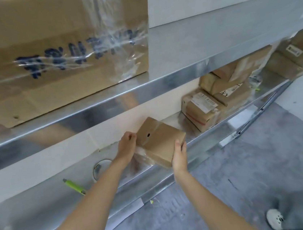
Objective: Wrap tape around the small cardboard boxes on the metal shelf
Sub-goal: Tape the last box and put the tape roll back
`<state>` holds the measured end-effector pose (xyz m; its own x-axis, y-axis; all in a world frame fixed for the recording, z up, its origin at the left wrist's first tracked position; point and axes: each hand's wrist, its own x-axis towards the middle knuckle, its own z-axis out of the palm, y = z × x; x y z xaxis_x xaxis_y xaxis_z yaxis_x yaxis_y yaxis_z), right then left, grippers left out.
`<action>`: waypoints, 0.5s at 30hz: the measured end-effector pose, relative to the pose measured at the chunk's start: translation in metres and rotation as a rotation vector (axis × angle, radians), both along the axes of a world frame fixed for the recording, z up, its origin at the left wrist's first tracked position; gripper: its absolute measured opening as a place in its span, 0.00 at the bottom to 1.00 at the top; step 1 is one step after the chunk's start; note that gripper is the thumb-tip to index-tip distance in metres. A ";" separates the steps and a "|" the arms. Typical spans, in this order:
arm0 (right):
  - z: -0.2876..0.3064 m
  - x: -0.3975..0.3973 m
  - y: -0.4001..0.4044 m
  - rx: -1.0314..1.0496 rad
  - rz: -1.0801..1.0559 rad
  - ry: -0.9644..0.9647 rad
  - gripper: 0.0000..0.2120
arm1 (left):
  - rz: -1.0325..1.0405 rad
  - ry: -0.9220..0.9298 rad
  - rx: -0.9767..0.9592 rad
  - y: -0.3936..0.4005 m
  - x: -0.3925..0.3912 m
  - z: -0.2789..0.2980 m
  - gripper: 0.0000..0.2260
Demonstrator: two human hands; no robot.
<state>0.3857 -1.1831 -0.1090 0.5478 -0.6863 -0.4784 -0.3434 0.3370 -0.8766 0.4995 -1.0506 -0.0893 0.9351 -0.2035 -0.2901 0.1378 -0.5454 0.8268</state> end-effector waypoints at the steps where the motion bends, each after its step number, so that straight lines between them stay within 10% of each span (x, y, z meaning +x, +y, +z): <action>1: 0.001 -0.003 -0.004 -0.001 0.011 -0.003 0.29 | 0.011 0.015 -0.008 0.002 -0.009 -0.001 0.06; 15: 0.052 -0.069 -0.004 -0.079 0.120 -0.060 0.22 | 0.078 -0.070 -0.259 0.021 -0.132 0.024 0.17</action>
<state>0.3171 -1.1870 -0.0572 0.6542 -0.6482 -0.3898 -0.3237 0.2259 -0.9188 0.3670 -1.0293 -0.0656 0.9667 -0.1892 -0.1723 0.1091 -0.3045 0.9463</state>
